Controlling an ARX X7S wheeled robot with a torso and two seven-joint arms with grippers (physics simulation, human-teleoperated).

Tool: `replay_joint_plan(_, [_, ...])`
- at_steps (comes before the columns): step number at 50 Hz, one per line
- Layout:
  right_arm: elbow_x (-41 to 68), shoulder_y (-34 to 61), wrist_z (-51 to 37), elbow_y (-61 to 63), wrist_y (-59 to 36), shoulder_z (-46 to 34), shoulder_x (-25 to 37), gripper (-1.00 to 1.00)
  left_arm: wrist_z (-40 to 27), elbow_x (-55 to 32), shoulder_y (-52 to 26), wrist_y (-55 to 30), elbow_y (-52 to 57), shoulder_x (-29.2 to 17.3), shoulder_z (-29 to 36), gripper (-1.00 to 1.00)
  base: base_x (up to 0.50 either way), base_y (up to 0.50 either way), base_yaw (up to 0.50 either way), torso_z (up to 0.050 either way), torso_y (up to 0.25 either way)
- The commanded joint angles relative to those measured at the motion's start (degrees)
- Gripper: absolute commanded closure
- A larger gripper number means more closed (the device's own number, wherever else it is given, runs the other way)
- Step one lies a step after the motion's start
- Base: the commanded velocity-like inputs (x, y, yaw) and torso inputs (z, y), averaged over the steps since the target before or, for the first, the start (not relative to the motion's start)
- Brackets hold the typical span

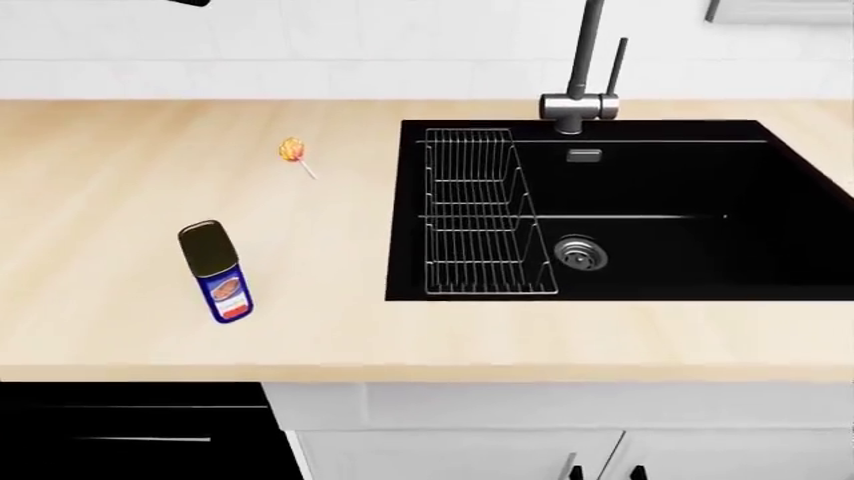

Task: Pick the cans from the counter and place them in their designated side in the cabinet.

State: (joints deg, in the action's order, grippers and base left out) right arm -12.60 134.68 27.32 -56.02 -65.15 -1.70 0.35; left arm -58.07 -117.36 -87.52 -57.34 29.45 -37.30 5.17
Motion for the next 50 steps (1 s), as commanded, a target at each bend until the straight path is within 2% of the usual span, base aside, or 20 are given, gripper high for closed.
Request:
replay_joint_plan(1, [-0.1, 0.3, 0.3, 0.3, 0.3, -0.2, 0.0, 1.0, 0.3, 0.2, 0.2, 0.2, 0.2, -0.2, 0.1, -1.0, 0.11, -0.1, 0.0, 0.0, 0.0])
replay_joint_plan(31, [-0.1, 0.3, 0.3, 0.3, 0.3, -0.2, 0.0, 1.0, -3.4, -5.7, -5.6, 1.6, -1.6, -0.4, 4.3, -1.0, 0.1, -0.04, 0.0, 0.0, 0.001])
replay_joint_plan(50, [-0.1, 0.3, 0.3, 0.3, 0.3, -0.2, 0.0, 1.0, -2.2, -4.8, -4.9, 1.4, -1.7, -0.9, 4.4, -1.0, 0.13, -0.01, 0.0, 0.0, 0.001])
